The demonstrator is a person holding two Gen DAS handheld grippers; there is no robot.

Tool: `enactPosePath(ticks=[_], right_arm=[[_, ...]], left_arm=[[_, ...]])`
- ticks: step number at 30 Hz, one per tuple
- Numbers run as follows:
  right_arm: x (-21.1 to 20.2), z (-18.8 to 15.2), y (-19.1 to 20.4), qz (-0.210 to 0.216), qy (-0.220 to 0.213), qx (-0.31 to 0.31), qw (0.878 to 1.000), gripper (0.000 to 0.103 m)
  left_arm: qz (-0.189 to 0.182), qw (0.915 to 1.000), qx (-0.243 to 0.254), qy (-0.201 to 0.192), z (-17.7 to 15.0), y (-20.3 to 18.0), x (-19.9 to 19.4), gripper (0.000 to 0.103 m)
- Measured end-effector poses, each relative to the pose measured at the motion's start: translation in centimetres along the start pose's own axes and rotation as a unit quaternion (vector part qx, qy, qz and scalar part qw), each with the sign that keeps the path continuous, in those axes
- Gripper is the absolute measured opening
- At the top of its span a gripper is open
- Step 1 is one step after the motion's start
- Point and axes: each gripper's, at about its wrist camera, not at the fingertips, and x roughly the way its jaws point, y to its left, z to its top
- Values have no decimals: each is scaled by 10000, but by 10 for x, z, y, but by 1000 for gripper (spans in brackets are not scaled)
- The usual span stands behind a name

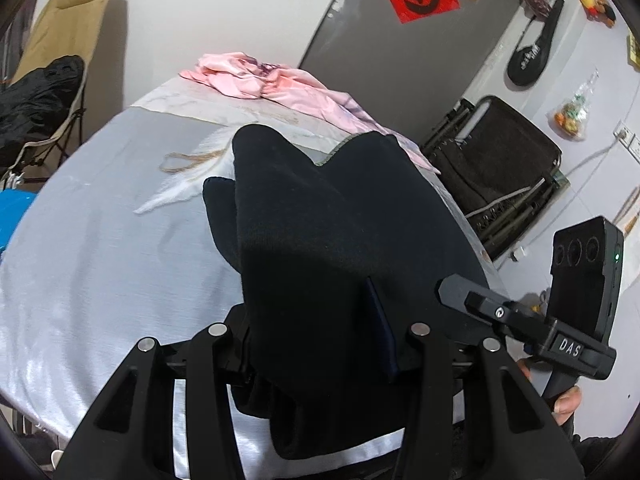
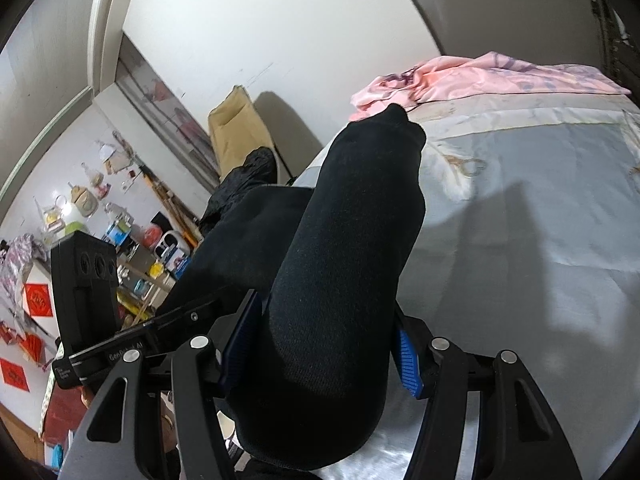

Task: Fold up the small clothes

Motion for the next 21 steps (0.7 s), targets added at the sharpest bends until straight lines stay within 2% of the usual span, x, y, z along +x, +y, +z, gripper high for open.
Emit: enactPosePath(ticks=[4, 14, 21], right_arm=[[10, 1, 3, 114, 83, -3, 9999, 62], [27, -1, 3, 29, 266, 17, 9996, 62], [44, 8, 10, 118, 396, -75, 9991, 62]], left_arm=[[86, 9999, -27, -53, 1, 6, -4, 45], [113, 9998, -156, 58, -2, 20, 10, 45], [286, 9992, -270, 9, 3, 32, 9, 45]])
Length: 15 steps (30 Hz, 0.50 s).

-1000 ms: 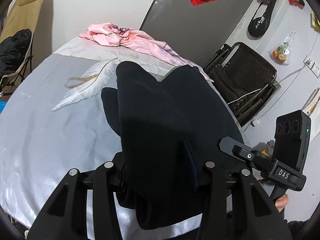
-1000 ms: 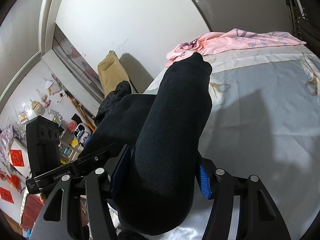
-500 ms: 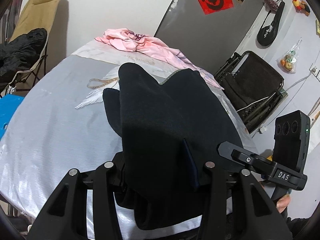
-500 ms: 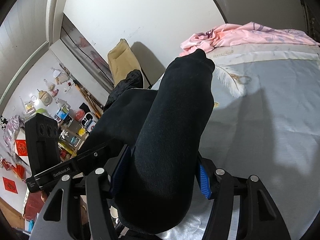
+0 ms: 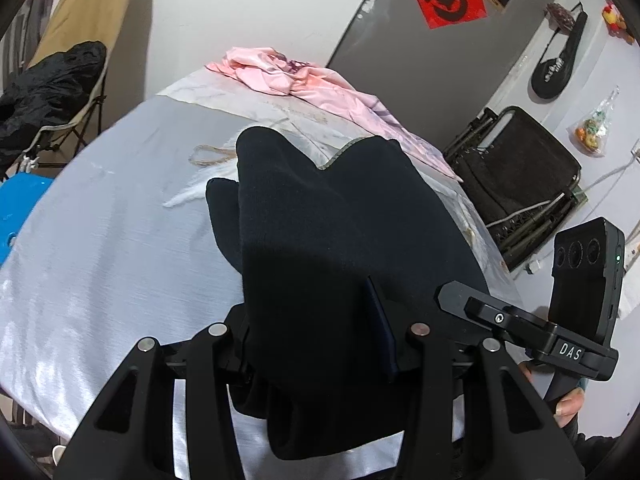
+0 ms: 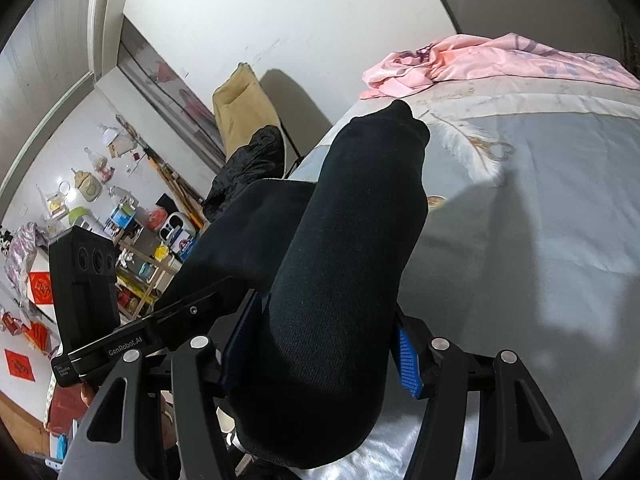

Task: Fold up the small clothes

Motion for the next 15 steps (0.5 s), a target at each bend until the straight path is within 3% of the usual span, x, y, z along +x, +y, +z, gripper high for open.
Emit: enactPosePath(ticks=[15], right_arm=[[73, 30, 55, 497, 583, -556, 9955, 62]], left_arm=[[540, 9951, -740, -363, 8, 73, -33, 45]])
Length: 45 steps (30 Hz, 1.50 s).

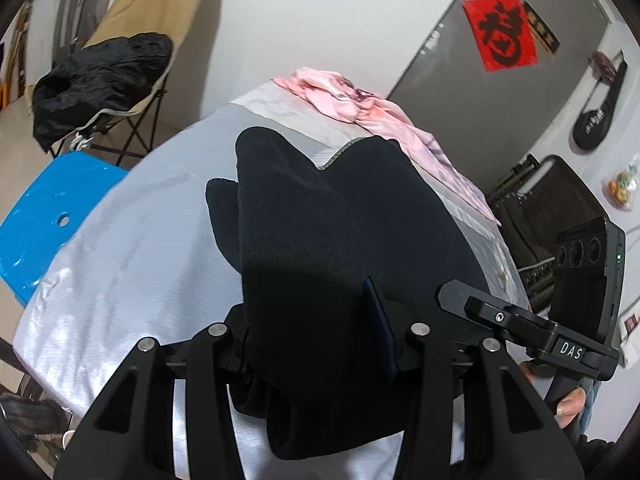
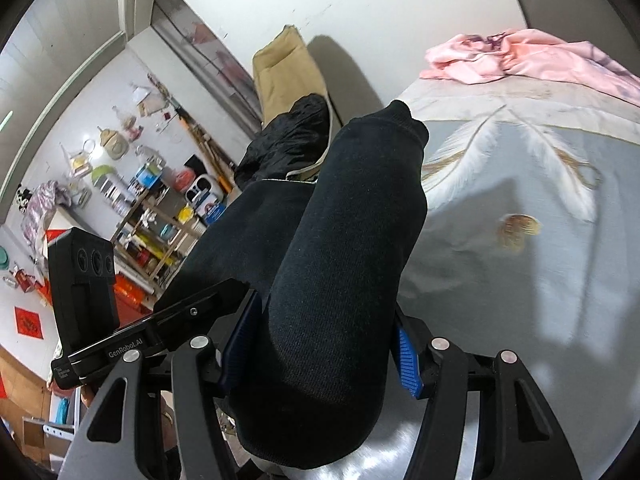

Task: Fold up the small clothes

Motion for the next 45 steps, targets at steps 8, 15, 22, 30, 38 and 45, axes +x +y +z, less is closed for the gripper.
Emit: enactPosePath(ticks=[8, 15, 22, 30, 38, 45], right_arm=[[37, 10, 18, 116, 305, -173, 9993, 62], [62, 12, 26, 151, 471, -259, 9984, 62], [90, -3, 5, -131, 816, -91, 9965, 62], [93, -18, -3, -244, 831, -53, 9962, 62], [89, -10, -6, -267, 894, 37, 9956, 67], [63, 36, 25, -932, 19, -697, 9932, 47]], left_arm=[[153, 9993, -350, -56, 2, 37, -3, 44], [214, 9981, -565, -97, -2, 60, 1, 45], [294, 9970, -680, 243, -17, 78, 35, 45], [260, 9983, -411, 306, -20, 79, 47, 51], [169, 9955, -703, 620, -9, 98, 42, 64], [1002, 9950, 2, 23, 40, 79, 9, 76]])
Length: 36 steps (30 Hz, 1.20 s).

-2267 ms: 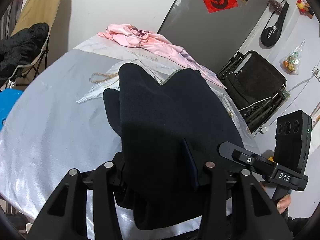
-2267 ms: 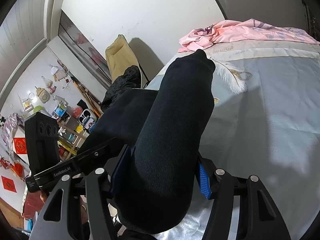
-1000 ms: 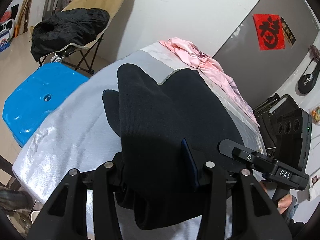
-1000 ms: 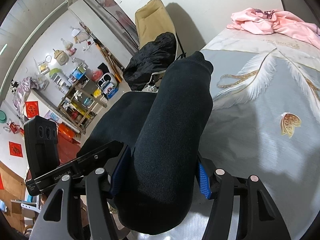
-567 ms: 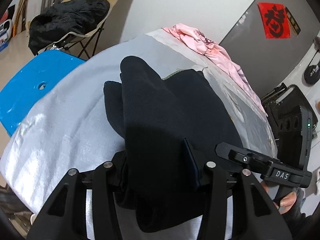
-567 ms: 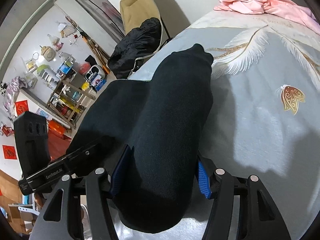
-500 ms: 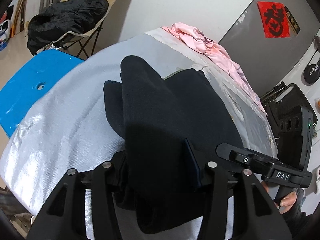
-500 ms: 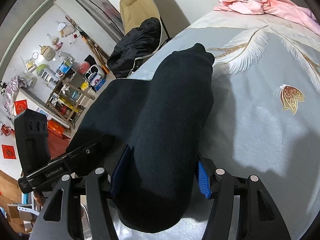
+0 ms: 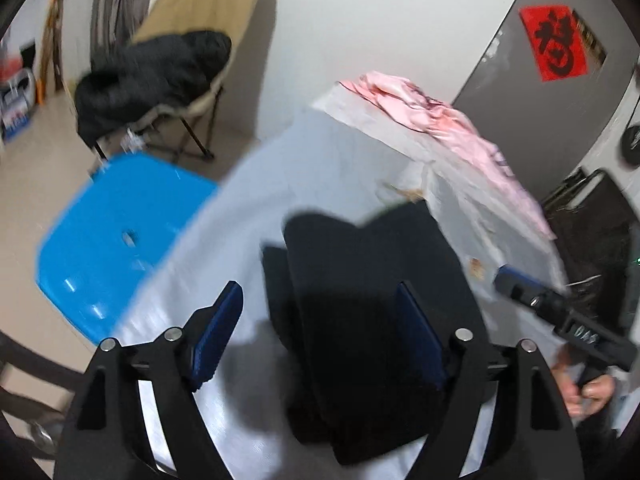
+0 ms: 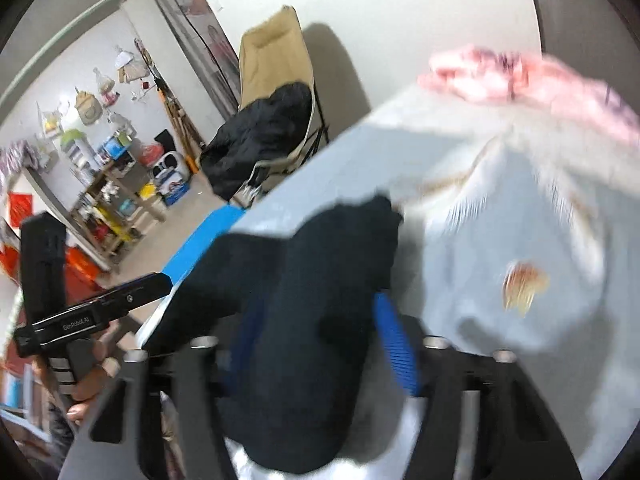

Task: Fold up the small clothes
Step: 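Lower the black bundle onto the bed with both tools and open them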

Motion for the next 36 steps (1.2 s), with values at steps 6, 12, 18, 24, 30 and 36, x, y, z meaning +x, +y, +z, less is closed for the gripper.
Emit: enactPosePath(ticks=[6, 12, 18, 24, 30, 36], right_arm=[[49, 38, 9, -240, 117, -116, 9996, 23], [101, 21, -5, -539, 658, -92, 9963, 23], [90, 18, 3, -672, 514, -275, 9960, 23], [38, 1, 28, -427, 208, -633, 9969, 29], [27, -37, 28, -449, 486, -657, 9956, 43], [3, -45, 22, -364, 543, -341, 9973, 46]], left_arm=[[519, 9972, 400, 354, 16, -16, 51, 74], [445, 9973, 199, 541, 7, 2, 77, 80], [628, 9967, 432, 289, 1, -14, 57, 74], [735, 9912, 1099, 23, -28, -35, 12, 74], [1113, 9833, 1434, 99, -58, -41, 18, 75], [1330, 9757, 1740, -80, -63, -58, -1, 74]])
